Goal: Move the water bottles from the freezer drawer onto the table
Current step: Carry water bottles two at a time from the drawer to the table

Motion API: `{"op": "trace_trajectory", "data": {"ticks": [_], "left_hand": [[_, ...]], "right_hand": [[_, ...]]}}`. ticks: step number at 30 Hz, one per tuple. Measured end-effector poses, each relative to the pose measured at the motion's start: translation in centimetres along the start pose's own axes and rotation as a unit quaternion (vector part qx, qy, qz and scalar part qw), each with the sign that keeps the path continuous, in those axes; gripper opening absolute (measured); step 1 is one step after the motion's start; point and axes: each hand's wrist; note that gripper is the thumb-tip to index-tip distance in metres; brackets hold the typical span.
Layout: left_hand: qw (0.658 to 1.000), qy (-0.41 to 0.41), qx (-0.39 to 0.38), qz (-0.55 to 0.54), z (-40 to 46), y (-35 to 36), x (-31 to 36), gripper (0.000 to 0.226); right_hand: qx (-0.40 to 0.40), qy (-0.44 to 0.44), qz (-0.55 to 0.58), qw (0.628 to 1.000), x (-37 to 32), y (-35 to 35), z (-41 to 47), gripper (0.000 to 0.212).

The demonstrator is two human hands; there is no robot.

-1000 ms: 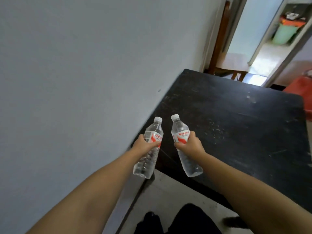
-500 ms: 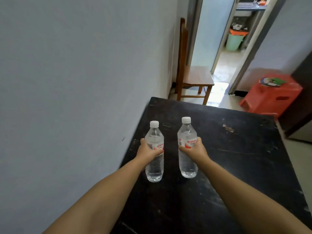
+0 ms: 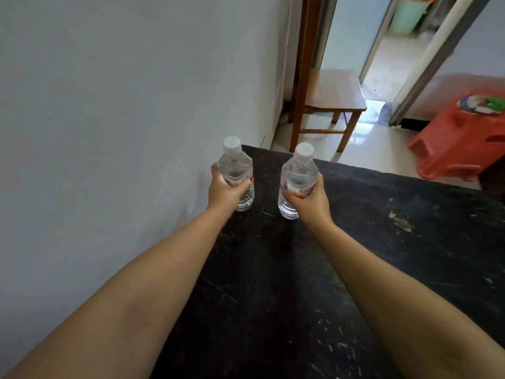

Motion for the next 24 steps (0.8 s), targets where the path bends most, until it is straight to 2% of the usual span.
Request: {"op": "trace_trajectory", "data": {"ticks": [5, 10, 12, 14, 16, 18, 21, 23, 24], "left_hand": [[1.0, 0.01, -0.002, -0.001, 0.0, 0.5, -0.6, 0.075], [0.999, -0.036, -0.009, 0.027, 0.1, 0.2, -0.1, 0.084], [0.995, -0.071, -0.016, 0.063, -0.7, -0.1, 0.0, 0.096], [0.986, -0.112, -0.029, 0.124, -2.6, -0.7, -0.3, 0.097], [0.973, -0.121, -0.049, 0.191, -4.7, -1.5, -0.9, 0.088], [0.955, -0.111, -0.092, 0.26, -7.5, -2.5, -1.4, 0.074], [0.898, -0.083, -0.171, 0.397, -12.2, -4.0, -2.1, 0.058], [0.856, -0.061, -0.173, 0.482, -15.7, -5.2, -3.0, 0.048], [0.848, -0.063, -0.166, 0.499, -17.9, -6.1, -3.7, 0.044]], "right_hand": [[-0.019, -0.002, -0.016, 1.0, 0.8, -0.6, -0.1, 0.08], [-0.075, 0.019, -0.008, 0.997, 0.6, -1.1, -0.2, 0.092], [-0.082, 0.075, -0.005, 0.994, 1.1, -1.2, -0.8, 0.106], [-0.068, 0.155, -0.053, 0.984, 1.6, -1.1, -2.4, 0.111], [-0.068, 0.217, -0.126, 0.966, 2.6, -0.8, -4.6, 0.103], [-0.099, 0.237, -0.182, 0.949, 3.4, -0.6, -7.0, 0.085], [-0.147, 0.214, -0.261, 0.93, 3.4, -0.1, -10.2, 0.047], [-0.164, 0.176, -0.309, 0.92, 2.9, 1.0, -12.8, 0.034], [-0.178, 0.16, -0.33, 0.913, 2.7, 2.0, -14.8, 0.032]]}}
Point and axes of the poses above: each hand's wrist, its own z-axis towards the middle knuckle, its own y-axis out of the palm, x = y × z, and after that the axes turned 8 degrees about -x, right-handed
